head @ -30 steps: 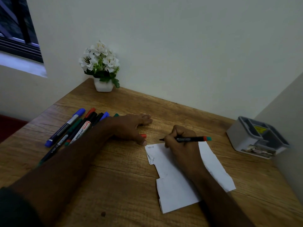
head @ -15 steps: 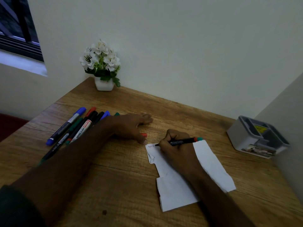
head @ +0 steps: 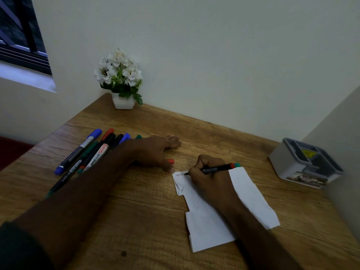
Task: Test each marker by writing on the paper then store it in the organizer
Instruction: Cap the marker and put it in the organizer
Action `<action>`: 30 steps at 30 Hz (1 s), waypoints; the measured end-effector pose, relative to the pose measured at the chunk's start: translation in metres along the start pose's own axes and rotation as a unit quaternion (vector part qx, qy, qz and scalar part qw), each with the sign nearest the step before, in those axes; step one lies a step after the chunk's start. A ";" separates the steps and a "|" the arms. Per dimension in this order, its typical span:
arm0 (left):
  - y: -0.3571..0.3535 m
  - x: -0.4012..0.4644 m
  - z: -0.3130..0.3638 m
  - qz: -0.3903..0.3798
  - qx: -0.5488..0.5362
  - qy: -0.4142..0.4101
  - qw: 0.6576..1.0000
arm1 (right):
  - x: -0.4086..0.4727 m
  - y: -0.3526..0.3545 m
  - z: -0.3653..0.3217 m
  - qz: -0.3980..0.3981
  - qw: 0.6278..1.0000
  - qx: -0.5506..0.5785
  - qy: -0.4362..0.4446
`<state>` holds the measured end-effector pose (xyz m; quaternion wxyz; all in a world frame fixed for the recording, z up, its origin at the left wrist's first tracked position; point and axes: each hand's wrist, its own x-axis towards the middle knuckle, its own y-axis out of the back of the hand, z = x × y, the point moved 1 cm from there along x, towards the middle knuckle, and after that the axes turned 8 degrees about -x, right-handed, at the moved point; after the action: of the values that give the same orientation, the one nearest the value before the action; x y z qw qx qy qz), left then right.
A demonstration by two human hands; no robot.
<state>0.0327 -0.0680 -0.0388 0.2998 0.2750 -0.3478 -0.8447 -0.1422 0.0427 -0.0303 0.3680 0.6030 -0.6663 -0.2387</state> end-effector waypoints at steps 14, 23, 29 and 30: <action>-0.001 0.002 -0.001 0.004 0.011 -0.002 1.000 | 0.002 -0.005 0.006 0.017 1.000 0.002 -0.005; -0.001 0.001 -0.001 0.001 0.009 -0.001 1.000 | 0.002 -0.004 0.004 0.016 1.000 -0.007 -0.005; 0.000 0.000 0.000 0.000 0.012 -0.002 1.000 | 0.004 -0.004 0.008 0.016 1.000 0.023 -0.012; 0.000 0.000 0.000 0.000 0.011 -0.001 1.000 | 0.004 -0.004 0.009 0.014 0.999 0.026 -0.012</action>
<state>0.0324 -0.0681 -0.0392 0.2960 0.2771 -0.3570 -0.8415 -0.1461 0.0367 -0.0380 0.3480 0.5996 -0.6852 -0.2234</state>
